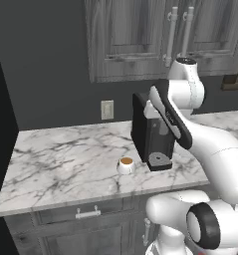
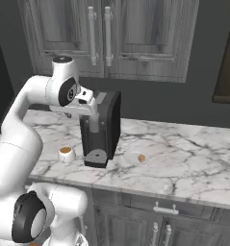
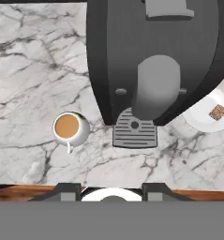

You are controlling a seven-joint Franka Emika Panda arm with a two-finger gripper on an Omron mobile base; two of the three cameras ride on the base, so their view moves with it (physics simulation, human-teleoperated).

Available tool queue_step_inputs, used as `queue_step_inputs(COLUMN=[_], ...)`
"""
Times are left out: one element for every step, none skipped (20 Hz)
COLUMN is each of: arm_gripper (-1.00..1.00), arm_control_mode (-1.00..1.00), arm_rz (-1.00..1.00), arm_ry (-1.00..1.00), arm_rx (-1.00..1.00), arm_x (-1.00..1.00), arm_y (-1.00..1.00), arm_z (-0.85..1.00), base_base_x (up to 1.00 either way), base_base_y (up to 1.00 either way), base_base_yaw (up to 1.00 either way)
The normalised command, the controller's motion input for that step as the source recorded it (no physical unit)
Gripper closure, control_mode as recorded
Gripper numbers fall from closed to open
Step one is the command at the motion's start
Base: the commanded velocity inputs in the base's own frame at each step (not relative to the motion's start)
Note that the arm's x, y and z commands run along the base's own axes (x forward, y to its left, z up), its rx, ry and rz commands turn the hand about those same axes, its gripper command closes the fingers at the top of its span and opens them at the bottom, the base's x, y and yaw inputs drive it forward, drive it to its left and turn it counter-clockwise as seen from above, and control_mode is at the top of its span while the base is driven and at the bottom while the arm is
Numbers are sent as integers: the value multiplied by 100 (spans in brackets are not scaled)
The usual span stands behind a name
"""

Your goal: Take a sugar cube from the saucer and place it inside the coffee. Then, grab milk from the fridge and place it next to the coffee on the counter to sweeten the coffee.

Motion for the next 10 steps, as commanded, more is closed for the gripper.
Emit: queue_step_inputs(arm_gripper=[-100, -100, -100, -100, -100, -100, -100, -100, -100, -100], arm_control_mode=[-100, -100, -100, -100, -100, -100, -100, -100, -100, -100], arm_rz=[0, 0, 0, 0, 0, 0, 0, 0, 1, 10], arm_ry=[0, 0, 0, 0, 0, -1, -2, -2, -4, -10], arm_rx=[0, 0, 0, 0, 0, 0, 0, 0, 0, -1], arm_x=[-6, -16, -33, -62, -93, -100, -100, -100, -100, -100], arm_y=[0, 0, -1, -22, -51, -87, -100, -100, -100, -100], arm_z=[0, 0, 0, 0, -8, -14, -14, -13, -14, -18], base_base_x=[0, 0, 0, 0, 0, 0, 0, 0, 0, 0], base_base_y=[0, 0, 0, 0, 0, 0, 0, 0, 0, 0], base_base_yaw=[0, 0, 0, 0, 0, 0, 0, 0, 0, 0])
